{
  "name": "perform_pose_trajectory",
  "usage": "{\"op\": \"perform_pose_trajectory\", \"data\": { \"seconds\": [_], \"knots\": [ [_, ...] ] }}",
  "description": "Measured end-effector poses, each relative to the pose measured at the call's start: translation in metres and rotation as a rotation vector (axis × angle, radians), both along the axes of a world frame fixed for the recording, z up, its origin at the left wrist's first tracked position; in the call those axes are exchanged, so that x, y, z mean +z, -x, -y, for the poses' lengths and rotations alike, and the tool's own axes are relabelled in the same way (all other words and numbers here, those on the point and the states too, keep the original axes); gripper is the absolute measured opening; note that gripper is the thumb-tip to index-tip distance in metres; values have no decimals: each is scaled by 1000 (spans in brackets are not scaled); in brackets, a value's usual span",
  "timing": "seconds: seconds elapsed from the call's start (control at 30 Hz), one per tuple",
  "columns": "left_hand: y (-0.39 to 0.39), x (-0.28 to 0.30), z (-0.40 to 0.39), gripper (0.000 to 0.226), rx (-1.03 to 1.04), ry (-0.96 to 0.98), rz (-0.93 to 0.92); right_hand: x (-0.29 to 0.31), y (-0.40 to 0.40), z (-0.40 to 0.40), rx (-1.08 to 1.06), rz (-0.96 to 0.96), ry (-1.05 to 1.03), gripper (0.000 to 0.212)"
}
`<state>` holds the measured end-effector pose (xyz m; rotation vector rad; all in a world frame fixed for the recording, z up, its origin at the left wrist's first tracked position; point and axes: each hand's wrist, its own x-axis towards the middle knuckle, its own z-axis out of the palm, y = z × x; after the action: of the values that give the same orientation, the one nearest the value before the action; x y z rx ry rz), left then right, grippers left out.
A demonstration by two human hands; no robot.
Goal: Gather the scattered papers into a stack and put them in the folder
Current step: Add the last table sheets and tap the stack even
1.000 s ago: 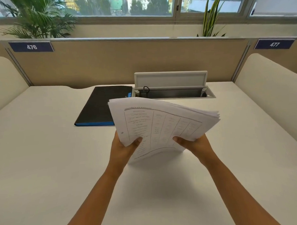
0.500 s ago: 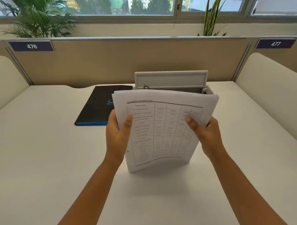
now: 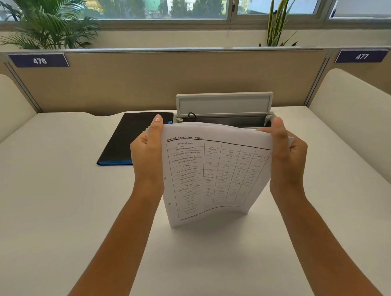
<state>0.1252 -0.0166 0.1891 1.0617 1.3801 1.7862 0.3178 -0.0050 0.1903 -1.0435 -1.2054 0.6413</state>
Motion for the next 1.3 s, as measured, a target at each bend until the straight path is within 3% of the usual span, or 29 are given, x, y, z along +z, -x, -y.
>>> {"op": "perform_pose_trajectory", "data": {
  "seconds": [0.57,0.73,0.8,0.97,1.1,1.3],
  "knots": [
    [2,0,1,34,0,-4,-59,-4,-6,-4,23,18,9,34],
    [-2,1,8,34,-22,-135,-232,-3,-2,0,54,5,-64,60],
    [-1,-5,10,30,-68,-143,-230,-8,-2,2,80,0,-92,60],
    [4,-45,8,28,-152,4,-179,-44,-10,-2,190,-50,-28,54],
    [2,-103,9,26,-194,114,-215,-95,-14,-4,267,-95,33,18],
    [1,-177,11,40,-194,285,-215,-162,-19,-9,269,-12,295,24]
  ]
}}
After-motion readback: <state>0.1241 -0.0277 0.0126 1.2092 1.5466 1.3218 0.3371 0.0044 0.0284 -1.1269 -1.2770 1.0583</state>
